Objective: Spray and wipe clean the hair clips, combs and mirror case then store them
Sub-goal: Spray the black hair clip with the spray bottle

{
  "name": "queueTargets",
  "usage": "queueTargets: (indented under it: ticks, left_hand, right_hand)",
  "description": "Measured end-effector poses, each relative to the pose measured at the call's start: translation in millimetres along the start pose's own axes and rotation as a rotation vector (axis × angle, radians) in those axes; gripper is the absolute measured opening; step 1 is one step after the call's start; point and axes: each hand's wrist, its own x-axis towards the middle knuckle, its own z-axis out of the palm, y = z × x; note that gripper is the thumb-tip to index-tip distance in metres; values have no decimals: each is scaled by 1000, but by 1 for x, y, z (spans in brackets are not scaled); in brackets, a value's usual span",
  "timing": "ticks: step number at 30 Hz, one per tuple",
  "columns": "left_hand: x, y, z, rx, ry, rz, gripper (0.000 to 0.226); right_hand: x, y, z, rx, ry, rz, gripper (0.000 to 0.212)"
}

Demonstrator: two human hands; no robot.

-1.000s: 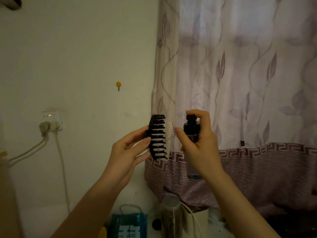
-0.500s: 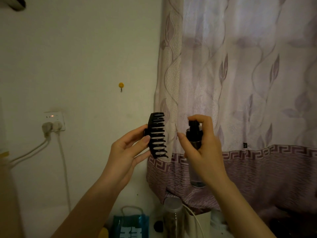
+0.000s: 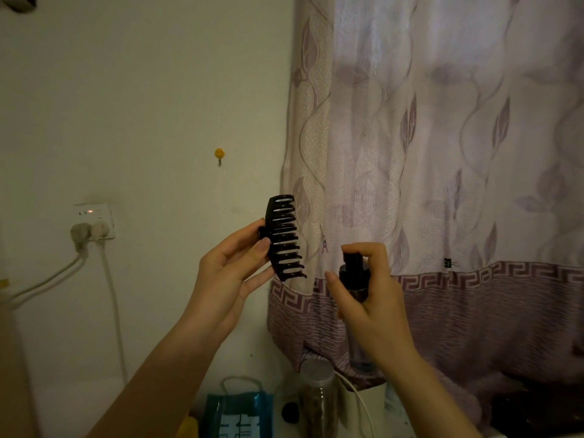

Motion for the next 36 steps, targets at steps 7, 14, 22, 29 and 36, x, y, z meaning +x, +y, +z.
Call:
queueTargets:
  ticks: [7, 14, 22, 29, 36]
  left_hand:
    - [-1, -1, 0, 5, -7, -3, 31]
    - [-6, -5, -5, -32, 7, -65, 35]
    - [-16, -14, -5, -47, -14, -109, 42]
    - [-23, -20, 3, -165, -4, -124, 39]
    - [-28, -22, 0, -27, 48, -110, 41]
  right_hand:
    - [-2, 2, -1, 2, -3, 48, 32]
    - [-3, 5, 0, 225, -25, 173, 61]
    - [8, 1, 7, 466, -46, 316, 84]
    - [-12, 1, 30, 434, -36, 318, 86]
    - [-20, 6, 39, 337, 84, 297, 72]
